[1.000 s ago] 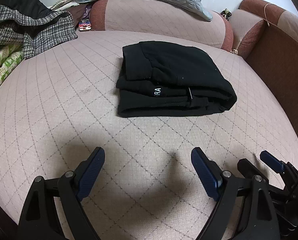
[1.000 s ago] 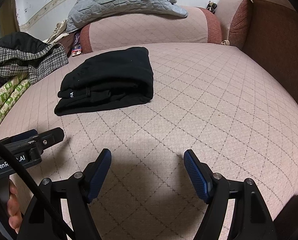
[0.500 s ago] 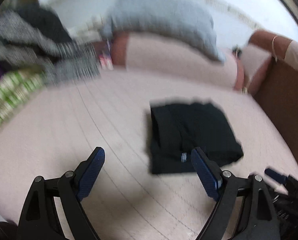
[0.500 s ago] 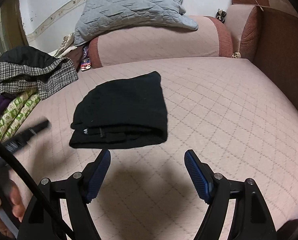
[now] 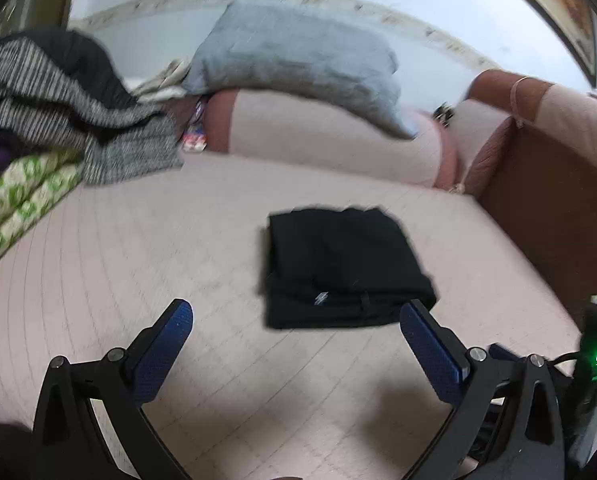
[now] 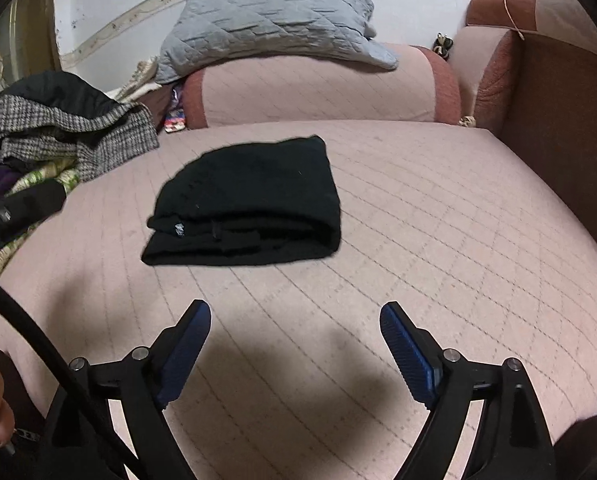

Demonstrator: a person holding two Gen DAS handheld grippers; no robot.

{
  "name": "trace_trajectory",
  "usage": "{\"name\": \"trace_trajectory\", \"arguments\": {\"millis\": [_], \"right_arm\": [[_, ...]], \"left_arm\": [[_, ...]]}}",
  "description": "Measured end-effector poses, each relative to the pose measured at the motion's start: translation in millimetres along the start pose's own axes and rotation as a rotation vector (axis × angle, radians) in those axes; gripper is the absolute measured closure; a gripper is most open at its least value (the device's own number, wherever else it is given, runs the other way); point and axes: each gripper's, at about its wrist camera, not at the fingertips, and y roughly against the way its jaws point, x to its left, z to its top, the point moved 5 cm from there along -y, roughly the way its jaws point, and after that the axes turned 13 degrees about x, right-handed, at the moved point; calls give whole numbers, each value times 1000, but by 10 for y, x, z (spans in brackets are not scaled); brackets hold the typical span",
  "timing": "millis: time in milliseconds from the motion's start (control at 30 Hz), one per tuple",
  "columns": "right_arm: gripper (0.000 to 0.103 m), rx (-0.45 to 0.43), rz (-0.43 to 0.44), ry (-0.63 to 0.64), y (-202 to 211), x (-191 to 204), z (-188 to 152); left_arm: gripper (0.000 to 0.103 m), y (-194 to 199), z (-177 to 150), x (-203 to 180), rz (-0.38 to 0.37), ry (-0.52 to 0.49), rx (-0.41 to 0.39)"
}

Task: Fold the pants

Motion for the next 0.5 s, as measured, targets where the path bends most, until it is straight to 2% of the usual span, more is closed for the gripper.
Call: {"name": "trace_trajectory", "arguments": {"millis": [133, 200, 300, 500], "right_arm": [[13, 43, -21, 8, -79, -4, -76], [13, 59, -27, 13, -111, 6, -95], [13, 59, -32, 23, -114, 36, -107], [12, 71, -38, 45, -131, 109, -116]], "left_arm": [[0, -199, -133, 112, 33, 21, 60], [0, -290, -183, 134, 14, 36, 100], [0, -320, -224, 127, -6, 42, 113], [0, -373, -316, -23, 41, -47, 127]]}}
